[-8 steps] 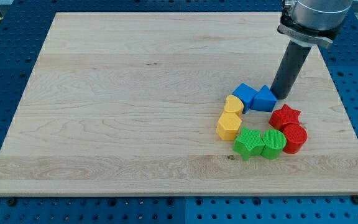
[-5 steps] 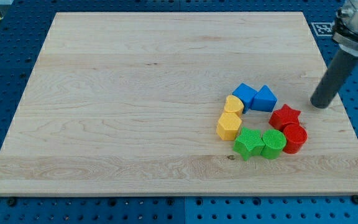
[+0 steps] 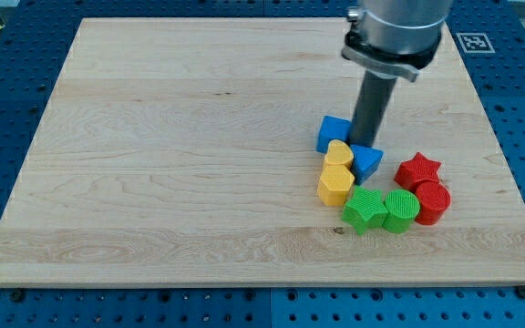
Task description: Separate the blue blocks and red blocks
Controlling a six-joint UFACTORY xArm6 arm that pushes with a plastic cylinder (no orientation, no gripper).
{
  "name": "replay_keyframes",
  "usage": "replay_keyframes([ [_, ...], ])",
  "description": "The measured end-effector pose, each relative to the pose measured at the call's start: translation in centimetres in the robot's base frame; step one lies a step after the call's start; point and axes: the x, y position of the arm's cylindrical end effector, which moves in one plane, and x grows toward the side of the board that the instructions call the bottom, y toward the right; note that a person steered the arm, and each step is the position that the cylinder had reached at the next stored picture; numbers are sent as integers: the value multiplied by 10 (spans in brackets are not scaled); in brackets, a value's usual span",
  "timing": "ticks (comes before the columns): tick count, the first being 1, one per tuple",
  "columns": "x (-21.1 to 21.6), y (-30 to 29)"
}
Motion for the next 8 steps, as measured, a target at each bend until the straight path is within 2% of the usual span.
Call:
replay_keyframes([
  [2,3,-26],
  [3,3,41],
  [4,3,79],
  [6,48,85],
  [8,38,88],
])
